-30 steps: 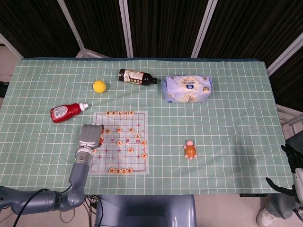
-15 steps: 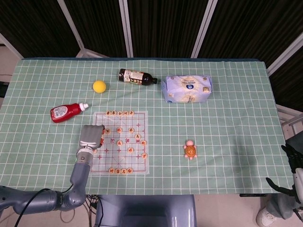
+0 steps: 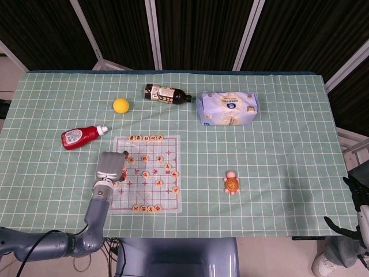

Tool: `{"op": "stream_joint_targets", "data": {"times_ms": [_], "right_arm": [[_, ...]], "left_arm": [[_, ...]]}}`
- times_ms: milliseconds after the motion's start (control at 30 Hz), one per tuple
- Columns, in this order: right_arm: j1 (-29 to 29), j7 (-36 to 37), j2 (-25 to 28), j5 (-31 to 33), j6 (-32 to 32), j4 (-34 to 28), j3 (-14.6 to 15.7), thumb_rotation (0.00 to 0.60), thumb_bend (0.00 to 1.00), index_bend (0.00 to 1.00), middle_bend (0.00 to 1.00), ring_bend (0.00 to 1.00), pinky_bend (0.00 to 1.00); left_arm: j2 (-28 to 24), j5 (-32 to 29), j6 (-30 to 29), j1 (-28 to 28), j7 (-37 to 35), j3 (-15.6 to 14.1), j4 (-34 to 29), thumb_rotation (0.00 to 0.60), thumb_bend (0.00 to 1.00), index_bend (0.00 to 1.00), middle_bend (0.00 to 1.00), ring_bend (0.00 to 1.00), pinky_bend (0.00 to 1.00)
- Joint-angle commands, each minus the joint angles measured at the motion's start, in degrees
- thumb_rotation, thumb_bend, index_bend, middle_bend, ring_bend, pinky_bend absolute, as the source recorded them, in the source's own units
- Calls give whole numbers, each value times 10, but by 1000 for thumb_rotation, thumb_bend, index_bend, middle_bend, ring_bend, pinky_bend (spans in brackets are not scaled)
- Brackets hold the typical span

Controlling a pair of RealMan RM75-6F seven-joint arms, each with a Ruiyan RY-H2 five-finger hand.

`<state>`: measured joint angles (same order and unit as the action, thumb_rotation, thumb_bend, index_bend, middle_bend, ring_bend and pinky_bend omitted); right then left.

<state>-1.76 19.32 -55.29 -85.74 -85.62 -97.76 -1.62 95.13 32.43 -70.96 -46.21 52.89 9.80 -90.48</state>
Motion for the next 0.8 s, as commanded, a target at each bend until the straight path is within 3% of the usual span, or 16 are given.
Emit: {"op": "stream_joint_targets", "data": {"times_ms": [33,167,233,300,367,433,467,567,667,800], "right_arm": [[0,0,0,-1,-1,0,0,600,249,0,0,0,0],[0,-3,-1,-3,-3,1,1,600,249,0,0,0,0],[-1,-5,-2,-4,-3,2,0,600,249,0,0,0,0],[0,-6,-2,-3,-3,3,0,600,249,0,0,0,0],[1,-8,-3,-3,-1,4,0,600,248,0,0,0,0],[2,-11,-4,-4,0,6,1,600,248,0,0,0,0],[2,-15,-4,-5,0,7,1,600,248,0,0,0,0],[2,-24,-6,-8,0,9,3,600,248,0,0,0,0],[2,-38,-8,-13,-5,12,3,600,248,0,0,0,0],[1,-59,-14,-22,-15,20,3,600,249,0,0,0,0]], "left_arm": [[-12,15,-8,5,-13,5,-15,600,185,343,1000,1000,1000],[-35,61,-29,17,-44,7,-44,600,184,327,1000,974,1000],[-51,103,-46,28,-64,-1,-61,600,183,289,960,908,986],[-67,137,-63,40,-75,-13,-73,600,182,218,833,803,926],[-87,179,-83,56,-85,-33,-87,600,177,84,594,622,774],[-108,218,-105,77,-100,-55,-100,600,168,11,380,435,615],[-117,236,-114,89,-110,-65,-106,600,160,0,269,326,522],[-142,285,-146,126,-154,-93,-117,600,120,0,59,101,316],[-166,336,-180,169,-202,-125,-114,600,77,0,0,4,163],[-188,389,-217,213,-247,-161,-95,600,40,0,0,0,111]]}}
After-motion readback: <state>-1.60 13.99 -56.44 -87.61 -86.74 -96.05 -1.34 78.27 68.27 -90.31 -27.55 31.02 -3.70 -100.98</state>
